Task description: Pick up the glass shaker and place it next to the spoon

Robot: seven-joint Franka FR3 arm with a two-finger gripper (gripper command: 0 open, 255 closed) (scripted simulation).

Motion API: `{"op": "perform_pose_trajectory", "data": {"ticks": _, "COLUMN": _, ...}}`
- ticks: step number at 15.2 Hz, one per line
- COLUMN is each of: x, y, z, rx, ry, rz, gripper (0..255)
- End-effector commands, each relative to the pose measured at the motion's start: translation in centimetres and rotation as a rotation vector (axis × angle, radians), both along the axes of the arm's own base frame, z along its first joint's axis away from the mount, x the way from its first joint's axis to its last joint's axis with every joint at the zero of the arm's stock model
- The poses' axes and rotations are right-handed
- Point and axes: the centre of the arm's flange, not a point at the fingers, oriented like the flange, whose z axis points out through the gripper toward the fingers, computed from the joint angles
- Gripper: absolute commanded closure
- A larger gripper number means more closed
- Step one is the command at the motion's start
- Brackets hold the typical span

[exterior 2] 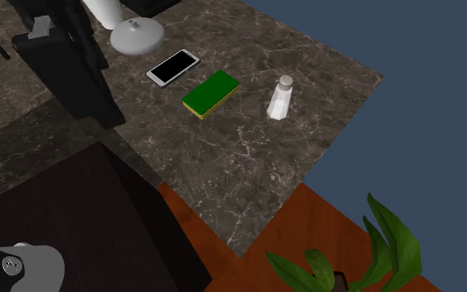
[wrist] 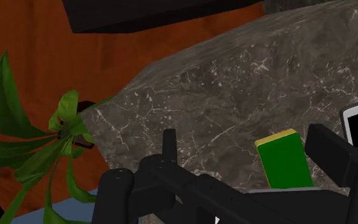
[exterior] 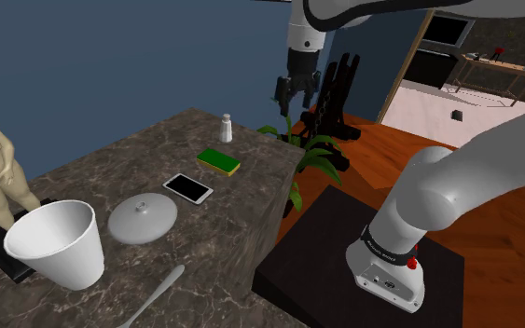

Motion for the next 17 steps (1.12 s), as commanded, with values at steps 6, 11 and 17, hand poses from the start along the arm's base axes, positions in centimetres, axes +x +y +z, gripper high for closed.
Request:
{"op": "perform_pose_trajectory", "data": {"ticks": 6, "x": 8.2, "y": -1.1, "z": -3.7, "rx": 0.029, "ry": -0.031, "rz": -0.037, "gripper": 0}}
{"op": "perform_pose_trajectory", "data": {"ticks": 11, "x": 13.9, "y": -2.0, "z": -6.2, "rx": 0.050, "ry": -0.052, "rz": -0.063, "gripper": 0}}
{"op": "perform_pose_trajectory", "data": {"ticks": 17, "x": 20.9, "y": -3.2, "z": -9.0, "rx": 0.075, "ry": -0.078, "rz": -0.094, "gripper": 0}}
